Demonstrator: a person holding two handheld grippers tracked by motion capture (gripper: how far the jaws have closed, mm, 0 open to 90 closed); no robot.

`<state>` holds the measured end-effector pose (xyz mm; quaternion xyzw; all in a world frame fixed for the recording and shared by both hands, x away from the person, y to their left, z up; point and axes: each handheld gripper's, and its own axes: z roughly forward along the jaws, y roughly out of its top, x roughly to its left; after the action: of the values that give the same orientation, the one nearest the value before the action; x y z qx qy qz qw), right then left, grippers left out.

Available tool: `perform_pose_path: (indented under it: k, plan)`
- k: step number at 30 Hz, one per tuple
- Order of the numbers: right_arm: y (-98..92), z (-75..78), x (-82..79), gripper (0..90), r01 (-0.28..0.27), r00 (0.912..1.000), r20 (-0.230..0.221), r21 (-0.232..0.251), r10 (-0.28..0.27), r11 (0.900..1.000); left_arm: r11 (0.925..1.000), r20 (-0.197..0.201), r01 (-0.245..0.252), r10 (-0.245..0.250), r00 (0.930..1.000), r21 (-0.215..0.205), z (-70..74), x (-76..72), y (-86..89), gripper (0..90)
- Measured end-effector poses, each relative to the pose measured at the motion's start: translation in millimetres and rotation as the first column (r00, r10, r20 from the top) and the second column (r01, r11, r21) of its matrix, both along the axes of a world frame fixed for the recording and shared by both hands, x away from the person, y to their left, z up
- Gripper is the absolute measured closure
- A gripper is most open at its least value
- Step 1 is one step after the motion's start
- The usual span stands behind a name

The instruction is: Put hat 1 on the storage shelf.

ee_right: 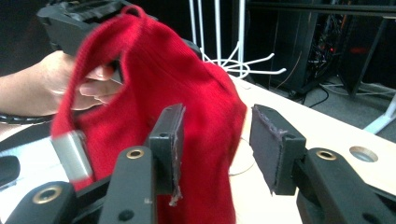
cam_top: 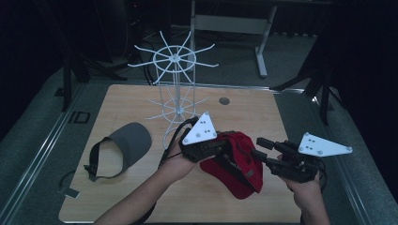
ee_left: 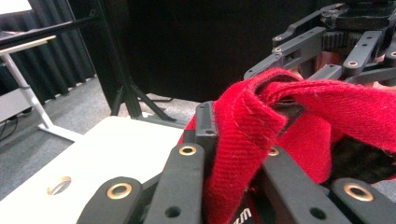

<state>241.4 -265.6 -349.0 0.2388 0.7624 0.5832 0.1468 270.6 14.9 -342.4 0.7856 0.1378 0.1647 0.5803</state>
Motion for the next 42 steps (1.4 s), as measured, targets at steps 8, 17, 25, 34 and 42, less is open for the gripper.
perform_pose_path:
  k: [8,17,25,34,42]
  plan:
    - [7.8,2.0,3.9,58.7,-0.01,0.9997,0.02,-0.031,0.011,0.999,0.9997,-0.012,0.021,-0.021,0.9997,-0.009,1.8,0.1,-2.5,87.0]
    - [15.0,6.0,4.8,56.0,-0.044,0.9971,0.059,-0.064,0.047,0.997,0.9987,-0.031,0.047,-0.048,0.9984,-0.02,-0.5,1.4,-5.2,87.0]
    - [23.0,3.0,5.9,64.3,-0.077,0.9957,0.041,-0.132,0.083,0.988,0.9985,-0.044,0.053,-0.053,0.9976,-0.016,-1.7,2.8,-5.2,87.0]
    - [25.9,0.4,8.5,87.4,-0.039,0.9985,0.031,-0.159,0.044,0.987,0.9984,-0.051,0.055,-0.055,0.9972,-0.01,-4.0,3.5,-4.0,87.0]
    - [20.6,4.4,4.1,88.8,0.007,0.9992,0.04,-0.106,-0.003,0.994,0.9974,-0.058,0.06,-0.062,0.9964,-0.039,-2.9,4.3,-0.3,86.7]
